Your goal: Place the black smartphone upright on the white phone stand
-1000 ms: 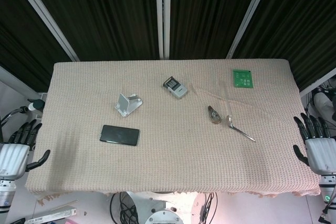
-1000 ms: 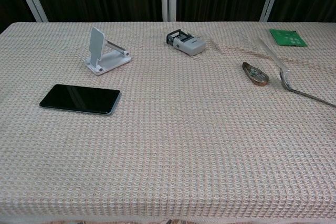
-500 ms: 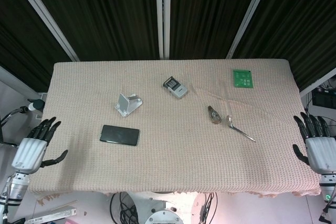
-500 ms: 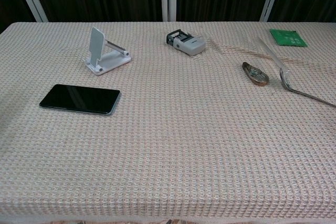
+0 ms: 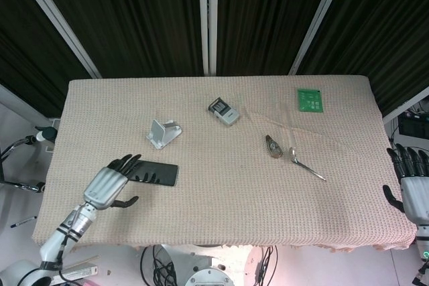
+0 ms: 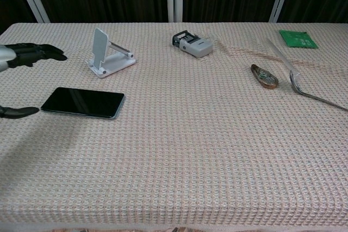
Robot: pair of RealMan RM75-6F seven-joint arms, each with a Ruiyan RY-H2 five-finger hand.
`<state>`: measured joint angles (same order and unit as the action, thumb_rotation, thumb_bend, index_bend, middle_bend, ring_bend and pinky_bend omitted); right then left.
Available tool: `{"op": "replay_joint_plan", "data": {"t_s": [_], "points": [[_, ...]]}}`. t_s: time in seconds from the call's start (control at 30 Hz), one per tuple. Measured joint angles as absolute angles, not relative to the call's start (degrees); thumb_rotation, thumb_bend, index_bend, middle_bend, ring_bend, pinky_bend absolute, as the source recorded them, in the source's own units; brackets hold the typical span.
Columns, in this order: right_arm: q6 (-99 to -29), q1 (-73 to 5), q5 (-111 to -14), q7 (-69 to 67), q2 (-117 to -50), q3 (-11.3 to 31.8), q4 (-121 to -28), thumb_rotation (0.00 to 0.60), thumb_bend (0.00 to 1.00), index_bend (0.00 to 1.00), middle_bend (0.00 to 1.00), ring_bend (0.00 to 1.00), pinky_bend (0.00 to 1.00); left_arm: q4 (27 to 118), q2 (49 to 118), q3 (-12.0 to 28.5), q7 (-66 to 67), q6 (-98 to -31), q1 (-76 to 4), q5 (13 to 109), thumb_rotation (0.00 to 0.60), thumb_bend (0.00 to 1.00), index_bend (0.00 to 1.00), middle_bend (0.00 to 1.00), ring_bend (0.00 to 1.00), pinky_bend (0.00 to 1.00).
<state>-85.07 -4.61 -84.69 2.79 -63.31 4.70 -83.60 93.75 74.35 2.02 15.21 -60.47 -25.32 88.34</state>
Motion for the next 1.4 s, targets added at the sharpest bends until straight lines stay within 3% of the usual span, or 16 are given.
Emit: {"op": "replay_joint_plan", "data": {"t_s": [0.43, 1.0, 1.4], "points": [[-86.5, -3.5, -84.7, 1.5, -62.1, 4.6, -83.9, 0.6, 0.26, 0.0, 0.0, 0.0, 0.0, 86.4, 83.5, 5.2, 20.8, -50.1, -33.9, 79.7, 0.595, 0.25, 0.07, 0.01, 0.02, 0.21], [-86.7, -3.2, -84.9, 1.2, -62.3, 4.6, -83.6, 0.6, 0.26, 0.0, 0.0, 0.0, 0.0, 83.2, 86.0, 4.6, 24.8, -46.8, -37.8, 73.6, 0.6, 0.26, 0.17, 0.01, 0.02, 0.21], [-87.0, -2.9, -84.7, 1.1, -62.1, 4.8, -83.6, 0.6, 0.27, 0.0, 0.0, 0.0, 0.0, 84.2, 85.4, 4.9, 24.1, -44.0, -40.6, 68.9, 0.6, 0.26, 0.18, 0.01, 0.02, 0.21]]}}
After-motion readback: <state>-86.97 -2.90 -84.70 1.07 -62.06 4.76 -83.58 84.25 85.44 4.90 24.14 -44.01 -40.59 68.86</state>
